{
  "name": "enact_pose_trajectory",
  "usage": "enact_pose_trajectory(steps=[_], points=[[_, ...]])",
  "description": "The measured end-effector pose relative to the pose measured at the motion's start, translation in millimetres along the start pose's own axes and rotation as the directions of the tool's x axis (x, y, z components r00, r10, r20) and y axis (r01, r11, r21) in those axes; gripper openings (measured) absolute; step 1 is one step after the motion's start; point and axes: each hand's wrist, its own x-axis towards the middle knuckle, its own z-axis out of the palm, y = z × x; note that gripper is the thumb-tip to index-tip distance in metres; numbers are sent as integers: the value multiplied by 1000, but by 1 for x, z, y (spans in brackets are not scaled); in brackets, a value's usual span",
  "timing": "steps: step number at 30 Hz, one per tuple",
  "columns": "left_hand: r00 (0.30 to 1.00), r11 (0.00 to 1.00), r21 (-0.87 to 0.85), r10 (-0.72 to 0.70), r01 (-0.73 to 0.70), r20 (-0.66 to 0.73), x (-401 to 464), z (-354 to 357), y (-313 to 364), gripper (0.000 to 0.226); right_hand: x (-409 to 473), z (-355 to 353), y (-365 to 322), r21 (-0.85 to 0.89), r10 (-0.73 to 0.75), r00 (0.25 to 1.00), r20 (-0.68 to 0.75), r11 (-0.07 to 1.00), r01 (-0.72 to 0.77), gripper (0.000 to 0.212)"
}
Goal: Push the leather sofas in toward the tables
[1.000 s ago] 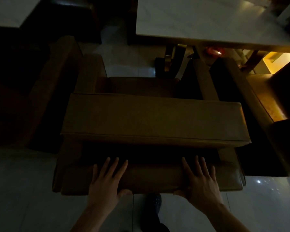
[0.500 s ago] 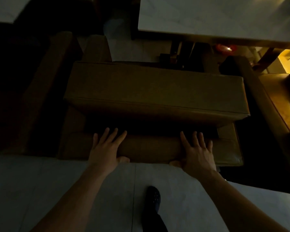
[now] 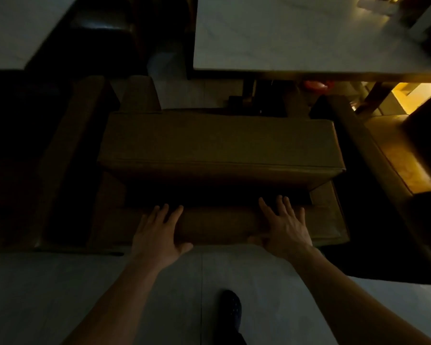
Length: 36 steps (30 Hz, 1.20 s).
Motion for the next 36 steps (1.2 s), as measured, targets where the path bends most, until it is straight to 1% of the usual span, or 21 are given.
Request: enact_pose_trajectory(steps=[5, 9, 11, 16, 21, 26, 31, 33, 36], points=[[997, 1000, -5, 27, -28, -71, -40, -42, 11, 97, -41, -40, -14, 36, 25, 999, -25, 999, -24, 103], [990, 999, -7, 32, -33, -136, -80, -88, 14, 93, -88, -77, -30, 41, 26, 995, -96, 999, -22, 94], [986, 999, -20, 37, -40, -162, -104, -109, 17, 93, -116, -94, -38, 46, 30, 994, -107, 999, -25, 91], [978, 994, -57, 76, -89, -195, -155, -141, 34, 92, -190, -123, -44, 60, 42, 983, -179, 998, -31, 87], [969, 987, -43, 144, -156, -201, -192, -157, 78, 93, -250, -139, -25, 51, 73, 958, -278, 997, -61, 86], [955, 976, -12, 210, -217, -209, -215, -165, 138, 94, -291, -143, 22, 102, 127, 928, -350, 990, -98, 88], [937, 960, 7, 276, -281, -214, -228, -167, 221, 94, -332, -147, 102, 128, 192, 907, -376, 980, -155, 98], [929, 951, 11, 304, -309, -211, -232, -163, 261, 95, -352, -147, 144, 153, 216, 891, -399, 974, -167, 94], [917, 934, 18, 355, -358, -183, -245, -153, 330, 93, -386, -145, 212, 176, 247, 885, -394, 966, -191, 87]])
